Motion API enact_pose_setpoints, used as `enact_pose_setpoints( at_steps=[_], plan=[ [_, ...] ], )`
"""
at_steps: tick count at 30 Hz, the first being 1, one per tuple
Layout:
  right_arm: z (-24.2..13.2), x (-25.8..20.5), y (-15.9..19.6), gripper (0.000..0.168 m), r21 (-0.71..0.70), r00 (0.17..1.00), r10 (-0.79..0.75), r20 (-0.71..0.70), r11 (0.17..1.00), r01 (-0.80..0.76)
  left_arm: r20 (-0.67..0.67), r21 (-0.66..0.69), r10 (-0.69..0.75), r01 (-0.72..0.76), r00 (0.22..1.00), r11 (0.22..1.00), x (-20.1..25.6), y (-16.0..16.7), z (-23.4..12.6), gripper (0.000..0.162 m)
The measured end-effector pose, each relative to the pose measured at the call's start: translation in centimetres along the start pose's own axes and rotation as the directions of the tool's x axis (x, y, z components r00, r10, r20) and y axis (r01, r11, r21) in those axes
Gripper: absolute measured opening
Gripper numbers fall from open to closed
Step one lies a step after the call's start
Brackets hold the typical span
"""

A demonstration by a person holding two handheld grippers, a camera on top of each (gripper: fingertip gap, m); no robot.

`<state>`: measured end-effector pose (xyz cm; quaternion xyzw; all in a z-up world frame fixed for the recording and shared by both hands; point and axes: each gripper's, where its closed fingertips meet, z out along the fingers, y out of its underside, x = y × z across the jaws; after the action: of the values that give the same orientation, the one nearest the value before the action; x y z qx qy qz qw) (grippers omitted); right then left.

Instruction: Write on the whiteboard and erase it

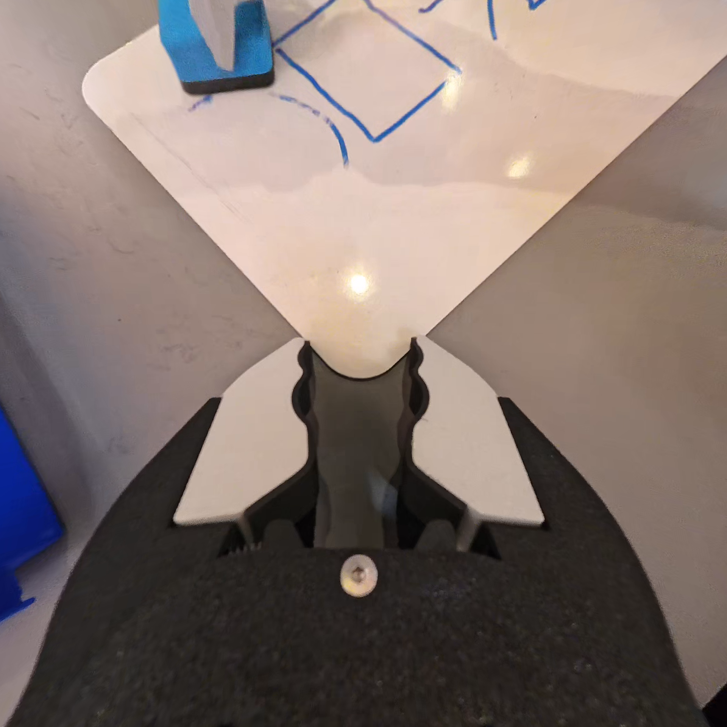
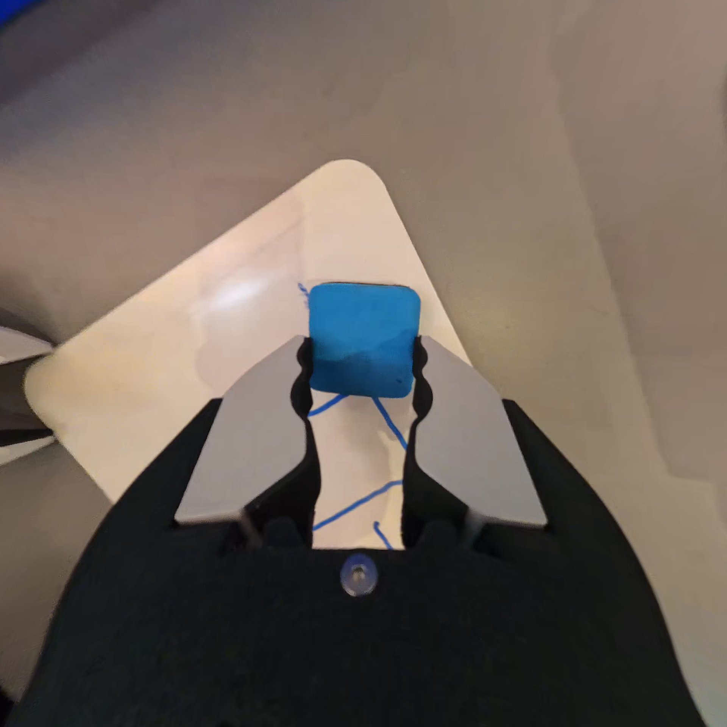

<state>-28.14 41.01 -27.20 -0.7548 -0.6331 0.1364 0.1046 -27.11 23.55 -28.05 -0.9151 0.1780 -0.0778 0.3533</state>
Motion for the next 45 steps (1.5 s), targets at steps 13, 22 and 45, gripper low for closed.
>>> enact_pose_setpoints(
  at_steps=[13,22,45],
  plan=[
    [-0.2,-5.9,2.0,0.049,-0.022,0.969,-0.243,0.042,0.969,0.244,-0.033,-0.021,0.017,-0.017,0.999,1.0,1.3,-0.7,0.5,0.0],
    [0.7,-5.8,-1.1,0.049,-0.096,0.925,-0.378,-0.033,0.923,0.374,-0.028,-0.015,-0.017,0.016,0.999,1.0,0.3,-0.4,0.2,0.0],
    [-2.2,0.5,6.2,0.048,-0.103,0.994,0.004,-0.106,0.995,-0.015,-0.013,-0.005,-0.018,0.018,1.0,1.0,-0.1,0.0,-0.2,0.0]
  ],
)
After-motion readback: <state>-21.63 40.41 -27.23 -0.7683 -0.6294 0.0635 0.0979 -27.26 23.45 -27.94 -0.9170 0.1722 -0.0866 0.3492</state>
